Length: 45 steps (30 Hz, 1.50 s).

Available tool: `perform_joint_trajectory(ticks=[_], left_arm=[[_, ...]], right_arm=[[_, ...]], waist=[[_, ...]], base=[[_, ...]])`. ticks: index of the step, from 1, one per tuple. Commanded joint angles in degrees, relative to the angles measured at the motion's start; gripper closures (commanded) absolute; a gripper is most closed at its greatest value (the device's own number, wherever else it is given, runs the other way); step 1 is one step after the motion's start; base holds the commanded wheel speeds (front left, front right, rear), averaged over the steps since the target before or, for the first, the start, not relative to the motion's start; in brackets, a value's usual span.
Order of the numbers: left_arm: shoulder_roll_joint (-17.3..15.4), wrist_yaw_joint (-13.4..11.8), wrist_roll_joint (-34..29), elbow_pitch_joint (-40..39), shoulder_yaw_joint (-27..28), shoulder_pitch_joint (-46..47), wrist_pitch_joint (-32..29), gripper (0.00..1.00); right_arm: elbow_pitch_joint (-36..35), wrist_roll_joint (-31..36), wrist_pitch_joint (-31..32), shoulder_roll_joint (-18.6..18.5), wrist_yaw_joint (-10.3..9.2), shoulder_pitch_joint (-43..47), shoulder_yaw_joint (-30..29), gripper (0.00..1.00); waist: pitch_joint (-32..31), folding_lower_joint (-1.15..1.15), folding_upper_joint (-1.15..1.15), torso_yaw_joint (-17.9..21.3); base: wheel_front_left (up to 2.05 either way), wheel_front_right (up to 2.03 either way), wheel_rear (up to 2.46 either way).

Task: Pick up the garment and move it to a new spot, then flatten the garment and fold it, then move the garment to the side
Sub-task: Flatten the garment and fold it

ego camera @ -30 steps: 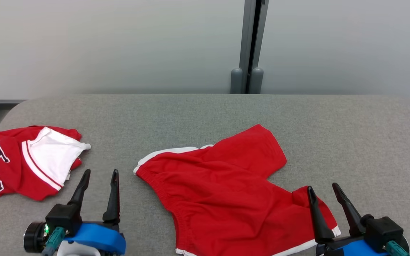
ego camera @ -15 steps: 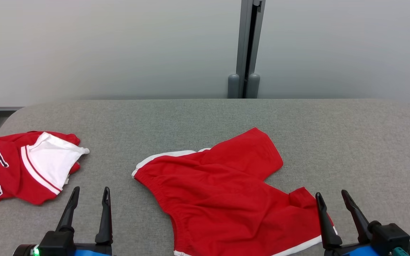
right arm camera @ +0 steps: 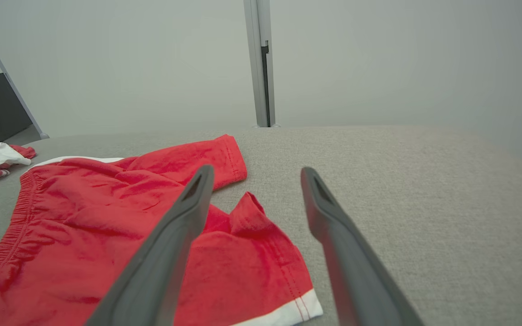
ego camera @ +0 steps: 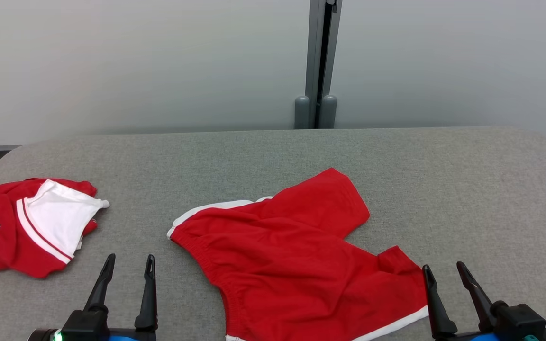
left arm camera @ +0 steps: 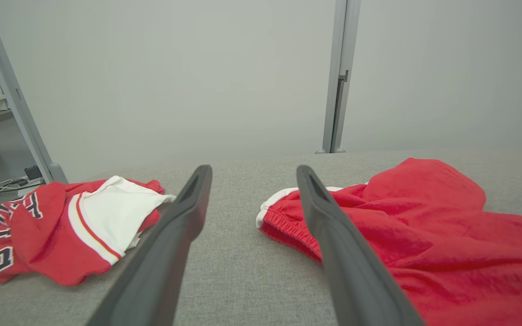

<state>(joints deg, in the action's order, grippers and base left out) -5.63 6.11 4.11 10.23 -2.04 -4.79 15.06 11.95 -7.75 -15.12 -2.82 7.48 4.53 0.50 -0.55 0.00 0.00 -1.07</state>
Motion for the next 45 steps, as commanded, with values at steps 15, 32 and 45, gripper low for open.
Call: perform_joint_trajectory(ticks=[15,32,45], left_arm=[[0.33,1.09,0.12,2.43,-2.19,1.36,0.17,0.00],[-3.89,1.39,5.88,15.67,-23.36,3.80,0.17,0.00],[-3.01,1.39,10.35,24.13,-33.27,9.05,0.17,0.00]], right_arm=[[1.86,0.81,-0.04,-0.14,0.03,-1.06,-1.10,0.00],[14.11,2.32,-0.04,-0.15,0.03,-5.63,-5.27,0.00],[23.96,0.74,-0.05,-0.15,0.03,-10.59,-3.42,0.00]], waist=[[0.50,0.00,0.00,0.43],[2.54,0.00,0.00,1.01],[4.64,0.00,0.00,1.93]], base=[[0.00,0.00,0.00],[0.00,0.00,0.00],[0.00,0.00,0.00]])
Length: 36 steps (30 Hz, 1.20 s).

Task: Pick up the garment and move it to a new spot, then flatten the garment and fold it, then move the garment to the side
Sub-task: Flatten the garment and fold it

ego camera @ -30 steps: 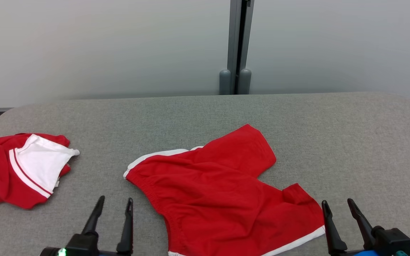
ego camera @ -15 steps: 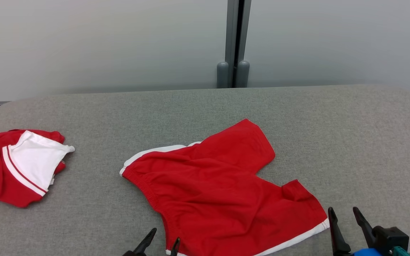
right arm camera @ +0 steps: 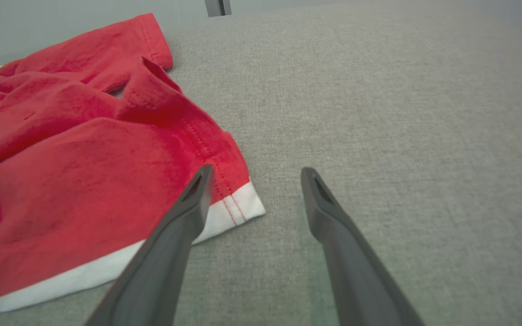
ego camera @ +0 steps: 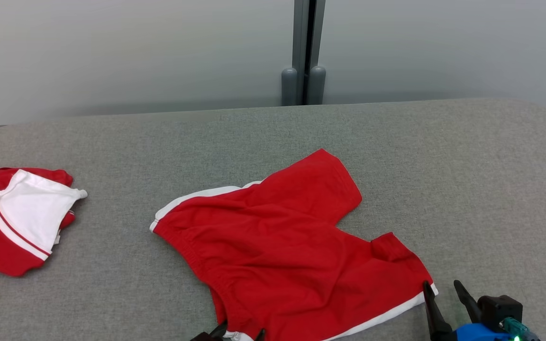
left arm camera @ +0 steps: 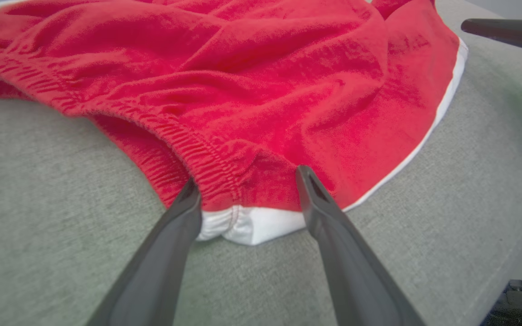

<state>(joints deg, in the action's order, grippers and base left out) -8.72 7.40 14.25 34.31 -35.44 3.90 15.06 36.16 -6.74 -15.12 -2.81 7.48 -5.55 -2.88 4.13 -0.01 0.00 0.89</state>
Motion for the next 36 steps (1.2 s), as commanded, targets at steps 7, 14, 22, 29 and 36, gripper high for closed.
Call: perform_joint_trajectory(ticks=[7,14,22,29,36], left_arm=[[-0.27,0.11,1.37,0.26,-3.26,1.98,0.17,0.00],[-0.96,0.11,2.72,1.80,-4.16,3.58,0.17,0.00],[-0.23,0.11,6.64,3.89,-5.62,4.21,0.02,1.00],[-0.26,0.11,10.41,-0.50,-4.58,4.19,0.11,1.00],[-1.76,0.11,11.23,-9.02,-1.66,7.55,0.18,1.00]], right_arm=[[4.95,-2.16,-0.04,-0.14,0.03,-3.29,1.45,0.00],[9.63,-4.96,0.05,-0.10,0.03,-5.67,3.32,0.00],[11.24,-11.47,0.31,0.31,0.09,-5.92,9.93,1.00],[3.67,-15.05,-0.02,-0.03,0.07,-4.09,12.59,1.00],[-6.16,-16.81,-0.04,-0.69,0.03,-5.81,11.88,1.00]], waist=[[0.73,0.01,0.00,-0.12],[1.75,0.01,0.00,-0.67],[2.47,0.01,0.00,-1.07],[2.12,0.01,0.00,-0.74],[2.64,0.01,0.00,-0.67]], base=[[0.00,0.00,0.00],[0.00,0.00,0.00],[0.00,0.00,0.00],[0.00,0.00,0.00],[0.00,0.00,0.00]])
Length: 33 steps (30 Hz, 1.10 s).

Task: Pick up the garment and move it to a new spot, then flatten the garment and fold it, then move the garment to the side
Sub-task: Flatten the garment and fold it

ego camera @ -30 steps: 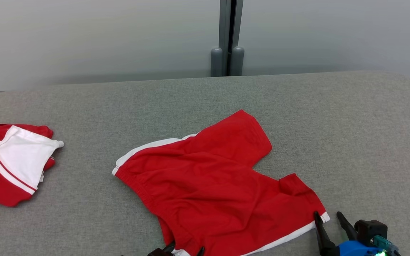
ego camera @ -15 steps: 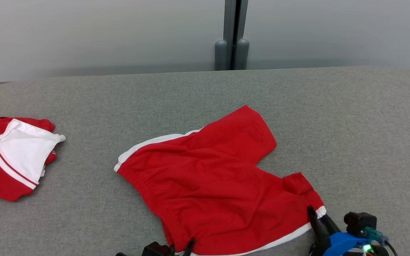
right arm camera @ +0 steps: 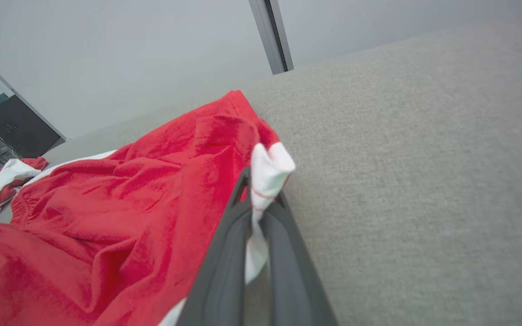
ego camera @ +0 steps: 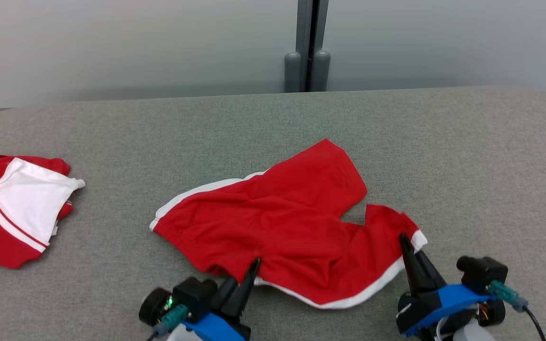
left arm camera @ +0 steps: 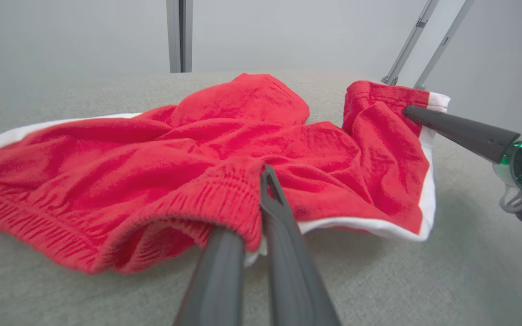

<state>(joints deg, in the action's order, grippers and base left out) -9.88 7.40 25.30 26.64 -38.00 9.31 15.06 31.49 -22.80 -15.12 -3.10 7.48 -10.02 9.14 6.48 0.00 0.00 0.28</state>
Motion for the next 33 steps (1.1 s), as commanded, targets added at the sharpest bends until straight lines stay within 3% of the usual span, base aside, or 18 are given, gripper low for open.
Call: perform_joint_trajectory(ticks=[1,9,21,28,33], left_arm=[[-0.79,0.11,0.22,-2.44,1.47,3.23,0.16,1.00],[-3.56,0.12,1.16,-5.61,3.97,16.56,0.17,1.00],[-9.79,0.11,7.90,2.84,-0.49,54.57,0.10,1.00],[-9.26,0.10,9.67,6.43,-4.24,70.11,0.14,1.00],[-8.32,0.10,10.85,6.56,-4.66,73.97,0.15,1.00]], right_arm=[[-2.68,-1.06,-0.04,-0.64,0.03,-2.46,-0.03,1.00],[-3.31,-3.58,-0.04,-2.04,0.03,-16.95,0.39,1.00],[14.98,-10.30,2.02,-0.45,0.04,-57.88,-3.29,1.00],[22.01,-11.30,0.71,-1.19,0.03,-72.80,-3.66,1.00],[23.71,-12.96,0.22,-1.81,0.03,-75.85,-2.57,1.00]], waist=[[0.55,0.00,0.00,-0.09],[3.65,0.00,0.00,0.23],[15.14,0.00,0.00,2.27],[18.08,0.00,0.00,3.33],[19.30,0.00,0.00,4.06]], base=[[0.00,0.00,0.00],[0.00,0.00,0.00],[0.00,0.00,0.00],[0.00,0.00,0.00],[0.00,0.00,0.00]])
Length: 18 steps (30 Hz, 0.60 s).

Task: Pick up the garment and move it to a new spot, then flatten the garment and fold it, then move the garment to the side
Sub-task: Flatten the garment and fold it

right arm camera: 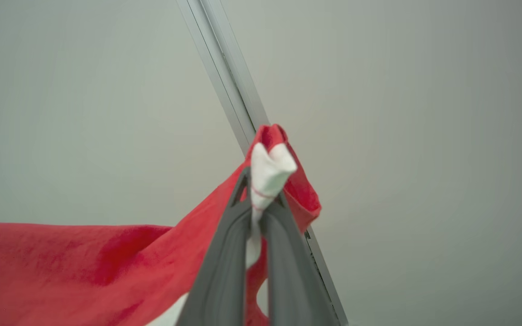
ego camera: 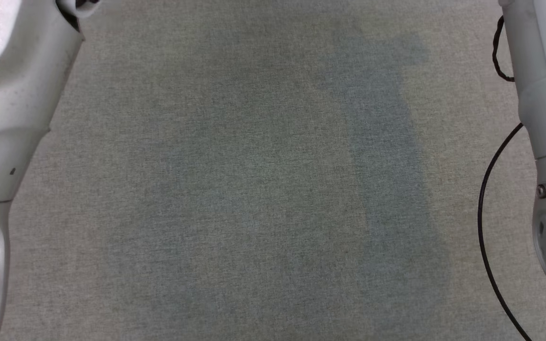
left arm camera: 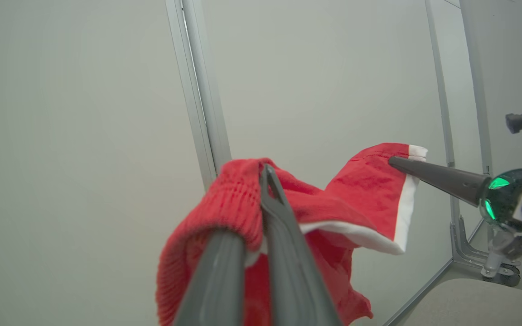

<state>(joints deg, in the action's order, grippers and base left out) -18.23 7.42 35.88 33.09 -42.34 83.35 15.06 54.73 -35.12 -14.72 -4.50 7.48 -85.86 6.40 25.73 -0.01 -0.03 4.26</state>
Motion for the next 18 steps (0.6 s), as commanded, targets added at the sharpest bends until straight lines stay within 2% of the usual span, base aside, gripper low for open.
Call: perform_joint_trajectory(ticks=[1,8,18], left_arm=[[0.03,0.08,0.47,0.17,-0.57,-0.66,0.15,1.00],[0.38,0.08,1.71,-1.75,1.17,-12.25,0.15,1.00],[2.35,0.07,-2.66,-8.65,7.68,-41.31,0.16,1.00]], right_arm=[[0.67,-1.06,-0.29,-0.35,0.03,0.47,0.68,1.00],[-0.09,-2.85,-0.52,-0.49,0.03,10.07,4.15,1.00],[-9.82,-1.99,-0.54,-1.64,0.03,36.37,4.66,1.00]], waist=[[0.24,0.01,0.03,0.30],[0.70,0.01,0.03,0.57],[-3.56,0.01,0.03,-0.89]], base=[[0.00,0.00,0.00],[0.00,0.00,0.00],[0.00,0.00,0.00]])
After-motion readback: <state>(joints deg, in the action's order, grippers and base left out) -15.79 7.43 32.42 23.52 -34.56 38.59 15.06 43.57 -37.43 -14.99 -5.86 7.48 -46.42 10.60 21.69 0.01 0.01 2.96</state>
